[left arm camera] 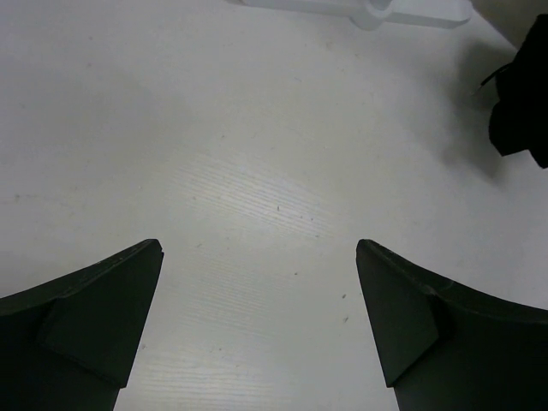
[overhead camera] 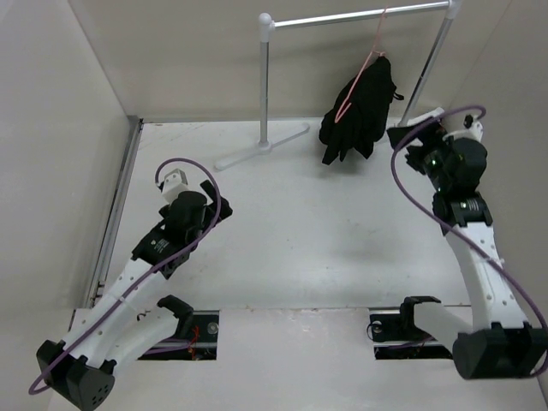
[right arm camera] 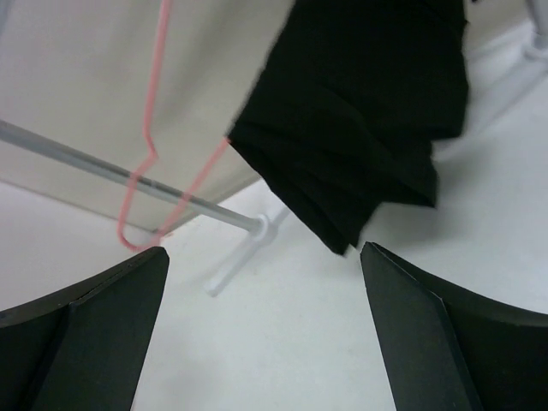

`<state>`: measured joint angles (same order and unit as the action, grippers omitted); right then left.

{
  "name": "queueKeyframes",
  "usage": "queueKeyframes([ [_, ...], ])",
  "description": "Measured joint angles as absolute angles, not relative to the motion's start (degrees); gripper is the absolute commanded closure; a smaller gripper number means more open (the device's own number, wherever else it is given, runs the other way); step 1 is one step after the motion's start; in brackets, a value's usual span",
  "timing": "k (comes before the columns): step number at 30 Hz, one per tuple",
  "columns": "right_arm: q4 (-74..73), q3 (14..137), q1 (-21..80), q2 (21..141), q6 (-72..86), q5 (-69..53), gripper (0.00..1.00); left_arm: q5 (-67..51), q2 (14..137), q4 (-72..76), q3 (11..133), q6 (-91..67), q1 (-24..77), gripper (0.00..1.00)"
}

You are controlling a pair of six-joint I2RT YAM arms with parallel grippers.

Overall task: Place the trousers on the hanger
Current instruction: Reset both arms

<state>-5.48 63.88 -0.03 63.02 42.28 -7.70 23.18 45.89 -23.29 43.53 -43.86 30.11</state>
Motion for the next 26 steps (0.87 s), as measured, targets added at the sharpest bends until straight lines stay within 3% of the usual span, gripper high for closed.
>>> queueKeyframes([
  [13,-27.57,31.2,2.74,32.84,44.23,6.61,0.0,21.8,49.01,-30.0,42.87,-44.69,28.84,0.0],
  [18,-32.58,28.56,5.04,26.17,46.41,10.98,0.0,21.32,49.28,-29.91,41.74,-45.15,29.19,0.0],
  [26,-33.17,28.56,5.69,28.58,46.74,13.56,0.0,19.92,52.84,-29.34,41.69,-45.36,30.37,0.0],
])
